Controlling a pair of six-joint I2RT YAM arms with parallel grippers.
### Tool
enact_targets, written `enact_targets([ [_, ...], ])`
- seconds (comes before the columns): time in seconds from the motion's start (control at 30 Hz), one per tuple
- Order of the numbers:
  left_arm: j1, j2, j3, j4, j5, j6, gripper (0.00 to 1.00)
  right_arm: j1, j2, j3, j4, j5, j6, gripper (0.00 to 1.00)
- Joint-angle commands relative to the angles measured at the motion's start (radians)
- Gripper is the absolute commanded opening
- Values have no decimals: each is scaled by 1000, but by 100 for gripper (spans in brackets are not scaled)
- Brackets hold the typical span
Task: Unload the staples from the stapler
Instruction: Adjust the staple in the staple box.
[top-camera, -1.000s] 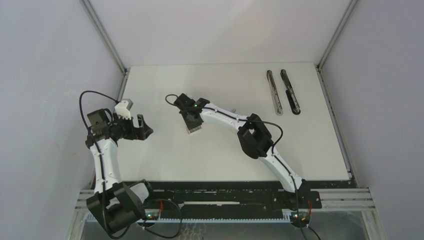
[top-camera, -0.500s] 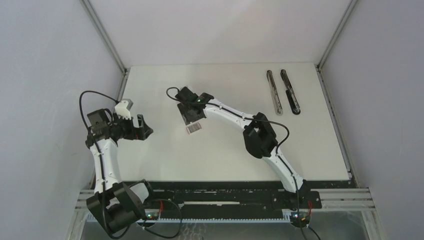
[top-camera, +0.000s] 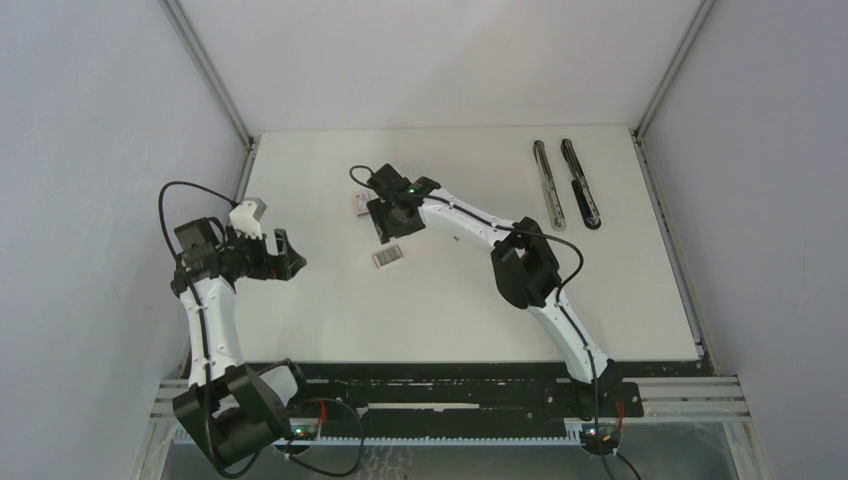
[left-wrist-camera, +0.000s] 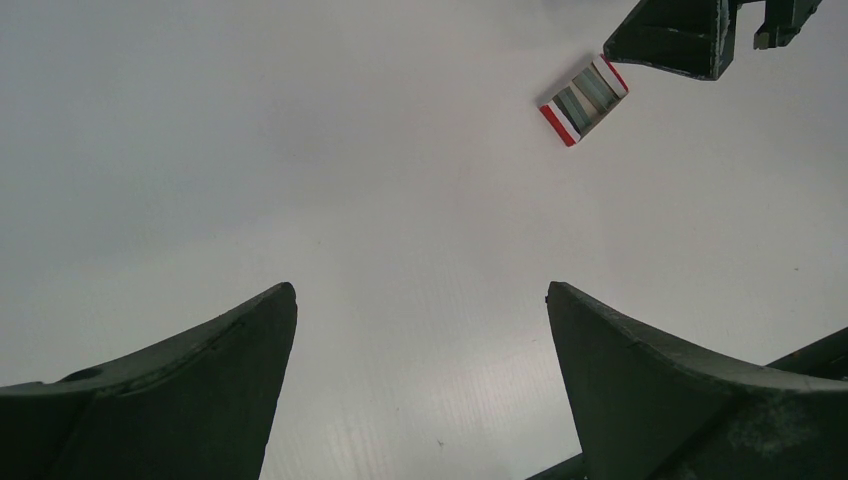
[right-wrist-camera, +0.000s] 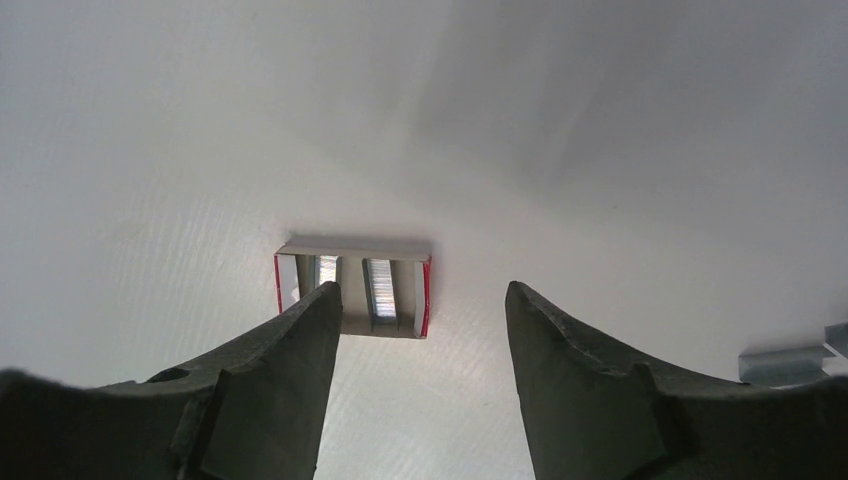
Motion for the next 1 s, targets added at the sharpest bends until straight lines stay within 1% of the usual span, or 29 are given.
enact_targets([
  [0.0,2,-4,-19,19,19,22,100,-10,0,-6,35,-80,18,63],
  [0.17,3,-4,-20,19,20,22,100,-23,-4,-54,63,-154,23,65],
  [0.33,2,-2,-19,19,20,22,100,-22,6,-58,69,-190,21,66],
  [0.77,3,1,-21,20,21,23,100,-21,28,-62,67,-183,28,66],
  [0.97,2,4,-20,19,24,25,100,-19,34,-60,67,-172,28,64],
])
